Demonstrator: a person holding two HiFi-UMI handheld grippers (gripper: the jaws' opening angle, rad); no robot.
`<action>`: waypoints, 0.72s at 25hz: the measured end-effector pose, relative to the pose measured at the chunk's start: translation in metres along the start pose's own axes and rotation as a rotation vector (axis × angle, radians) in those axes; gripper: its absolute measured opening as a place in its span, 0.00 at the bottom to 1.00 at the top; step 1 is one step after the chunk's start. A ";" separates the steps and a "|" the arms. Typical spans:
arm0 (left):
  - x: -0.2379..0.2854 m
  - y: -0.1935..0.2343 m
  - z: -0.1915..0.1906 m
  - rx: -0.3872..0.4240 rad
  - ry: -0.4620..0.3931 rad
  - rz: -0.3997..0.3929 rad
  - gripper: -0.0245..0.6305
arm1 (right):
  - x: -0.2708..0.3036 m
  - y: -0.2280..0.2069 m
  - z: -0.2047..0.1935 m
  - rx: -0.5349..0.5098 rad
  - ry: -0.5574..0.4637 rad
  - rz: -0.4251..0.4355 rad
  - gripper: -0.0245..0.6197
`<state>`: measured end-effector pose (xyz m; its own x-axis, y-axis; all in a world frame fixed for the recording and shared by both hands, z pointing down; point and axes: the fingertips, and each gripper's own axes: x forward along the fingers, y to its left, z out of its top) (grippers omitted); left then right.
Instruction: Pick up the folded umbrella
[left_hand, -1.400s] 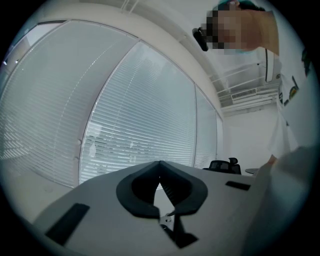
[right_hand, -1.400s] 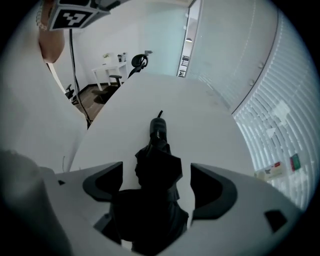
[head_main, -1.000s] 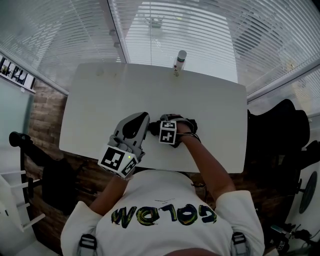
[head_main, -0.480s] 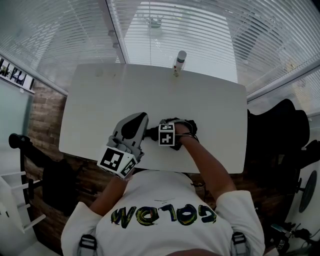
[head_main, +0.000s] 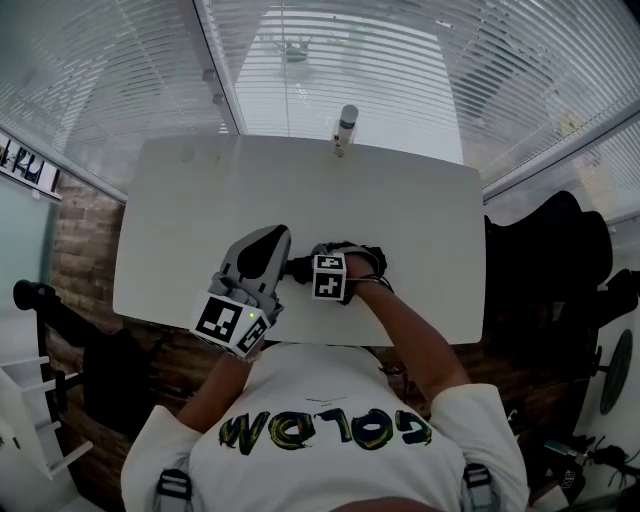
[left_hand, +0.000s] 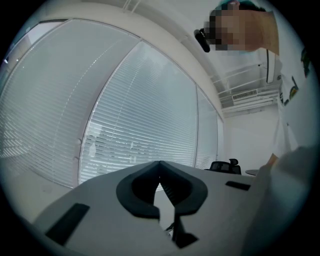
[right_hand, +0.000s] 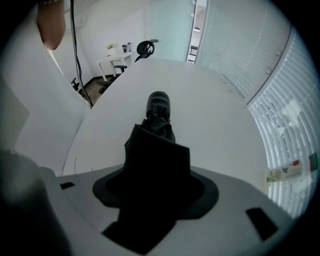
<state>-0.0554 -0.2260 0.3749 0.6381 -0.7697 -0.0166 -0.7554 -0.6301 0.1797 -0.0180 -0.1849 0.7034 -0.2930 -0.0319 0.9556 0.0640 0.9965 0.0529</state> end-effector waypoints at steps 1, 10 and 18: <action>0.000 -0.001 0.000 0.001 0.000 -0.002 0.05 | -0.003 -0.002 0.000 0.015 -0.011 -0.009 0.41; 0.001 -0.007 0.004 0.011 -0.002 -0.012 0.05 | -0.034 -0.021 -0.008 0.162 -0.102 -0.119 0.41; 0.004 -0.010 0.003 0.014 -0.002 -0.021 0.05 | -0.083 -0.051 -0.009 0.298 -0.227 -0.272 0.41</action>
<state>-0.0463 -0.2231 0.3698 0.6533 -0.7568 -0.0224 -0.7441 -0.6472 0.1655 0.0113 -0.2340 0.6244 -0.4651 -0.3105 0.8290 -0.3115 0.9340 0.1750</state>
